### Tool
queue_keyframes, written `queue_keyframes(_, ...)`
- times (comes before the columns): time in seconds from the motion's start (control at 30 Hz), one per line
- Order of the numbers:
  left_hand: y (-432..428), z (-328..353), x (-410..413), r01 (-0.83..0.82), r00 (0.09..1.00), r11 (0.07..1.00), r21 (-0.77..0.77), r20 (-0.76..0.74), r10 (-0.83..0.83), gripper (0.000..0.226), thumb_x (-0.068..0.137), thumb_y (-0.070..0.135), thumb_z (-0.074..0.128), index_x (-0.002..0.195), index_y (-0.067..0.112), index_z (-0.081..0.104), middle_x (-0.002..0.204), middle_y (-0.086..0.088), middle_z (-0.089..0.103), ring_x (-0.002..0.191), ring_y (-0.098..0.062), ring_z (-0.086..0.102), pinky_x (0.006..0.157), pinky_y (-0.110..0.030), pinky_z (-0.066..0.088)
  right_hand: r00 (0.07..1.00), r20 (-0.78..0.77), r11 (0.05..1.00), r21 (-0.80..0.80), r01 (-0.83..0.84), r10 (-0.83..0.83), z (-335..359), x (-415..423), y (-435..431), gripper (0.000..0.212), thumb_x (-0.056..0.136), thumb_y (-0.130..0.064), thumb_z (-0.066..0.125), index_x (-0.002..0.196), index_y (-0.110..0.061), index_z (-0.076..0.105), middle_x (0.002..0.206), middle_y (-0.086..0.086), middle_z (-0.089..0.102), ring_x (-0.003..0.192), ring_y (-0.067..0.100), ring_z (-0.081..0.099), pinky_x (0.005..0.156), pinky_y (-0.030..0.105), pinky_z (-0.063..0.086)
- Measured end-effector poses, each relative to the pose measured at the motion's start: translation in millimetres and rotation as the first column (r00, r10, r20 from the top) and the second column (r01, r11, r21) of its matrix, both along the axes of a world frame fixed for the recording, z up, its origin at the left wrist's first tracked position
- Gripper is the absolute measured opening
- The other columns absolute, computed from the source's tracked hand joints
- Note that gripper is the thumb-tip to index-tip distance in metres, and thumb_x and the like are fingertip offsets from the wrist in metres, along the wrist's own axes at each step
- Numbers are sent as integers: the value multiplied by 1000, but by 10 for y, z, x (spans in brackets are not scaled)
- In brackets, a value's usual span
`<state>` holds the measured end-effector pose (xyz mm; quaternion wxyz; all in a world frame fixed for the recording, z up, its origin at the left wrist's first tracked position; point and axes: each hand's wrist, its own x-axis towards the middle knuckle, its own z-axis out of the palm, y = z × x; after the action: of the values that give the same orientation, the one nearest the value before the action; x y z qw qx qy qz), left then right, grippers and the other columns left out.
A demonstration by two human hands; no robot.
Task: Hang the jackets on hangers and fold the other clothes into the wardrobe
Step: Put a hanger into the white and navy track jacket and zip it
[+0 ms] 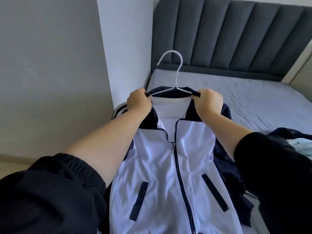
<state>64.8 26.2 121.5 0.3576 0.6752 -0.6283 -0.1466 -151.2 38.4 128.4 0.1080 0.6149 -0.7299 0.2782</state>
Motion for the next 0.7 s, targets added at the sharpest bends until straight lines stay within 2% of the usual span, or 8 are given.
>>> queue_keyframes(0.1, -82, -338, -53, 211, 971, 972, 108, -137, -196, 52, 95, 22, 53, 143, 19, 35, 128, -11, 58, 117, -30, 54, 86, -28, 39, 982, 188, 996, 76, -38, 23, -352, -11, -160, 20, 93, -20, 52, 105, -10, 63, 92, 13, 67, 85, 34, 55, 70, 34, 37)
queue_keyframes(0.17, -98, -625, -70, 322, 940, 927, 193, -177, -290, 75, 94, 17, 51, 153, 28, 5, 139, -12, 49, 123, -30, 50, 93, -31, 39, 962, 270, 991, 111, -76, 44, -629, 33, -226, 34, 94, -19, 50, 127, -12, 55, 101, 12, 67, 98, 33, 58, 78, 35, 42)
queue_keyframes(0.2, -101, -794, -83, 347, 934, 913, 212, -167, -316, 80, 93, 15, 51, 153, 30, 1, 141, -11, 47, 123, -30, 50, 93, -32, 40, 958, 284, 988, 132, -81, 40, -776, 59, -251, 35, 95, -19, 48, 129, -12, 52, 103, 12, 67, 99, 33, 58, 79, 36, 42)
queue_keyframes(0.3, -69, -1339, -166, 358, 933, 894, 270, -123, -337, 72, 91, 12, 48, 152, 25, 11, 146, -6, 39, 130, -26, 41, 98, -33, 39, 953, 303, 961, 266, -79, -5, -1240, 146, -230, 17, 95, -16, 42, 97, -10, 58, 91, 10, 63, 82, 30, 54, 67, 33, 38)
queue_keyframes(0.37, -21, -1715, -278, 342, 938, 858, 384, -89, -334, 64, 92, 11, 46, 150, 17, 21, 149, -9, 34, 136, -26, 34, 104, -35, 35, 953, 297, 901, 426, -81, -55, -1572, 208, -195, 23, 94, -14, 42, 71, -12, 47, 71, 4, 53, 71, 27, 48, 59, 31, 34)
queue_keyframes(0.47, 104, -2155, -397, 306, 906, 801, 515, 103, -412, 53, 92, 18, 49, 142, 13, 35, 151, -9, 29, 139, -26, 27, 107, -38, 32, 926, 358, 781, 610, -137, -117, -2030, 228, -175, 35, 92, -20, 50, 59, -13, 39, 62, 6, 48, 62, 26, 47, 59, 32, 41)
queue_keyframes(0.57, 212, -2479, -376, 325, 817, 764, 557, 243, -524, 68, 96, 39, 46, 150, 16, 13, 160, -3, -5, 147, -21, -8, 118, -45, 10, 909, 381, 692, 703, -164, -172, -2315, 227, -165, 45, 91, -35, 58, 56, -12, 40, 54, 4, 43, 50, 19, 42, 55, 27, 38)
queue_keyframes(0.7, 324, -2720, -316, 337, 793, 817, 468, 327, -515, 84, 92, 61, 37, 153, 17, 1, 160, 1, -16, 146, -18, -18, 119, -46, 0, 898, 407, 676, 711, -194, -170, -2502, 252, -216, 45, 84, -25, 68, 52, -15, 39, 53, 1, 34, 51, 17, 35, 47, 25, 28)
